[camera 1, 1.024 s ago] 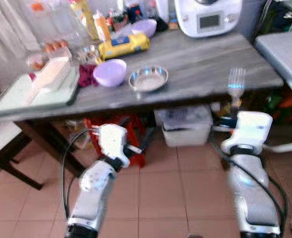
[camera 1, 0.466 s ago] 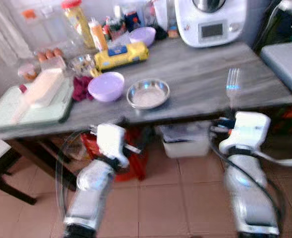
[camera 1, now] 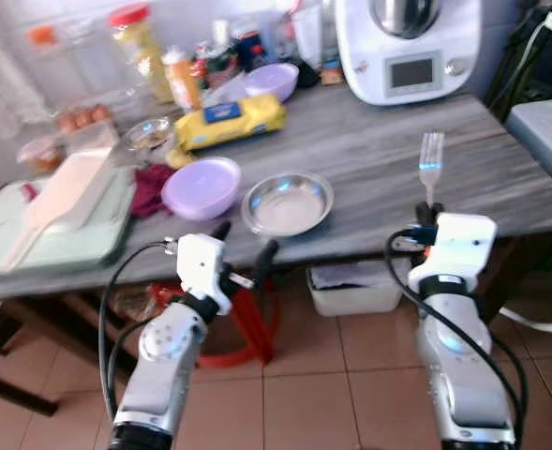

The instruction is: Setting the table

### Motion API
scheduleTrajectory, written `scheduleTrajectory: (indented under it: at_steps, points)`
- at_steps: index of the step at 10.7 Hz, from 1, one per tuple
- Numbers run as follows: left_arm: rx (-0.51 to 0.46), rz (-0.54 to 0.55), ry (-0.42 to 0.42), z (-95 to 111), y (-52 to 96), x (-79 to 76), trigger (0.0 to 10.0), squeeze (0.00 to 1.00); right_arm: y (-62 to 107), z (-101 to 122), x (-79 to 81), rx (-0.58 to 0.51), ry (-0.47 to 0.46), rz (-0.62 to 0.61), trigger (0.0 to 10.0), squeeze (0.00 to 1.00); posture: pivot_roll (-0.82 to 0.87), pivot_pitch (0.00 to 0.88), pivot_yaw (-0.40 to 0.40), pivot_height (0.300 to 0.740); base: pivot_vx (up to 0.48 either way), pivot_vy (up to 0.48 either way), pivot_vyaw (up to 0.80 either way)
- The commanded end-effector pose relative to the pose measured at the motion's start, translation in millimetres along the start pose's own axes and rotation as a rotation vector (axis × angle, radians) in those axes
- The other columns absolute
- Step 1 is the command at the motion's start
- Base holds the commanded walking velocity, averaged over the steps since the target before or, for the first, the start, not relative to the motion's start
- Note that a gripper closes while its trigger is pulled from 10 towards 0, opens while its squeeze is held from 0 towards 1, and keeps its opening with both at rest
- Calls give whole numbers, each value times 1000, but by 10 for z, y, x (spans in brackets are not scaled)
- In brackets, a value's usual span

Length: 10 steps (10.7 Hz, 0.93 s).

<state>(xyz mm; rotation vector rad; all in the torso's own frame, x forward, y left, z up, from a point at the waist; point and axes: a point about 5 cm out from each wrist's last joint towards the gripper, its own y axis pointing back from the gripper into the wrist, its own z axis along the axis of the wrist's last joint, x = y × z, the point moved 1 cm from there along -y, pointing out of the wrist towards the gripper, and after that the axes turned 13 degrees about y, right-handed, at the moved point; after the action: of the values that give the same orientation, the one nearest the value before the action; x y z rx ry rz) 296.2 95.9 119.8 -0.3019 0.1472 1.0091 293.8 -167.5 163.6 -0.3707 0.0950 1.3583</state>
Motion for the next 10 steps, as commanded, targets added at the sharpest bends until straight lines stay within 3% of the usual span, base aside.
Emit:
scheduleTrajectory:
  at_steps: [1,5,8,10]
  points:
    - [5,-4,-8,3,12,2,10000,0,-1,22,-12,-13,-3,-5,10000,0,-95,86,157,740,360,0,0]
    - [13,18,-16,10,74,61,10000,0,17,12,3,-7,-11,2,10000,0,-91,93,157,740,322,0,0]
    - [33,80,-47,3,332,217,10000,0,37,-19,15,13,-34,8,10000,0,-84,105,163,740,0,0,0]
    - [46,55,-54,12,461,235,10000,0,57,-63,49,35,-54,36,10000,0,-80,116,162,740,0,0,0]
